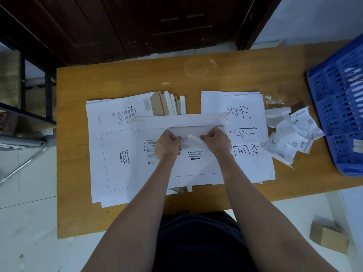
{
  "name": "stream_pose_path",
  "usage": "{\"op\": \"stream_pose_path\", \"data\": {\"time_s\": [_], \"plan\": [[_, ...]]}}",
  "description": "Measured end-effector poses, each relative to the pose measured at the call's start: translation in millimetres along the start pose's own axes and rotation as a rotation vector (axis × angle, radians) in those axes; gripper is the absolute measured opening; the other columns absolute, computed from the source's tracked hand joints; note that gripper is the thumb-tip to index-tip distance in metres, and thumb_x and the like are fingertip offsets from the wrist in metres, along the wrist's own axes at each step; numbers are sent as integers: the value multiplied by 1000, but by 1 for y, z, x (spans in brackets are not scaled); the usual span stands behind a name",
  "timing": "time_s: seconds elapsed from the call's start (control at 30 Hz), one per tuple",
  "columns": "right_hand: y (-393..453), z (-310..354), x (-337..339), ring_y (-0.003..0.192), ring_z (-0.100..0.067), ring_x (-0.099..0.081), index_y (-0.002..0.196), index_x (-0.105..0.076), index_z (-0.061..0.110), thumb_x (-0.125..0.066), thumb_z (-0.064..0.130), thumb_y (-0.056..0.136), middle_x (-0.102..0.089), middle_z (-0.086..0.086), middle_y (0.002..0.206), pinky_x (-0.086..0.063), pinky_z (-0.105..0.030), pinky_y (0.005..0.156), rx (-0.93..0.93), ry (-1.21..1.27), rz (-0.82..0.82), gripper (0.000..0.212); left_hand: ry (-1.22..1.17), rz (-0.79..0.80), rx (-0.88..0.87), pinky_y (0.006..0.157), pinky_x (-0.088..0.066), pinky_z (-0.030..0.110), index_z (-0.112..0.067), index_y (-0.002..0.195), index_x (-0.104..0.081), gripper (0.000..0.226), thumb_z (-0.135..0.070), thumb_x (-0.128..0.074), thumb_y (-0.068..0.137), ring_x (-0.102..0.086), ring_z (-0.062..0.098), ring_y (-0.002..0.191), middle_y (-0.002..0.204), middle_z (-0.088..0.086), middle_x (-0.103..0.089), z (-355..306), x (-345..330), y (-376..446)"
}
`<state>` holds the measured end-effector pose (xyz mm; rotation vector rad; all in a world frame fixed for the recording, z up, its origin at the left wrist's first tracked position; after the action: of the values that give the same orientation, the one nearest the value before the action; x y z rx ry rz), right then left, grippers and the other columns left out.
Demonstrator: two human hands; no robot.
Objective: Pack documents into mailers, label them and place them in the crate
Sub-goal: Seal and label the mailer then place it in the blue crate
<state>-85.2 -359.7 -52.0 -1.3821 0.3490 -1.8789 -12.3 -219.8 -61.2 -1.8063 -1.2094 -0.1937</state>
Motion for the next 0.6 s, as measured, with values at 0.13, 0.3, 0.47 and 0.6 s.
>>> {"op": "stream_pose_path", "data": {"time_s": [0.13, 0.3, 0.47, 0.6], "plan": [[-3, -1, 3, 85, -19, -57, 87, -52, 20, -73, 42, 76, -57, 4, 84, -40, -28, 67, 4, 57, 49, 32, -80, 77, 7, 53, -44, 23, -17, 76, -52, 24, -32, -70, 81, -53, 10, 42, 58, -1, -63, 0, 2, 1], [-15, 3, 5, 93, -22, -56, 102, -53, 15, -77, 43, 72, -56, 0, 94, -44, -31, 75, -9, 13, 108, 48, -85, 99, 75, 57, -51, 27, -14, 54, -60, 36, -37, -71, 80, -51, 12, 41, 52, 1, -62, 5, 6, -3], [-25, -2, 6, 104, -25, -58, 116, -52, 13, -79, 44, 69, -60, -5, 110, -43, -31, 74, -80, -54, 131, 63, 30, 181, 110, 49, -45, 20, -15, 52, -63, 41, -42, -68, 82, -50, 6, 43, 48, -5, -62, 8, 6, -12], [-31, -8, 3, 103, -24, -58, 117, -52, 13, -80, 44, 68, -61, -5, 110, -42, -31, 74, -104, -54, 111, 64, 133, 168, 80, 64, -51, 24, -15, 56, -62, 37, -43, -70, 79, -53, 6, 50, 54, -7, -61, 12, 7, -16]]}}
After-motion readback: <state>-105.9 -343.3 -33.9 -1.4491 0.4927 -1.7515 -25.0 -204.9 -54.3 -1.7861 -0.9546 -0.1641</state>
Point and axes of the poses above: each hand's wrist, its own y-axis towards the middle knuckle, its own x-axis out of the back of the hand, z = x × y, the point moved 1 cm from there along y, towards the middle knuckle
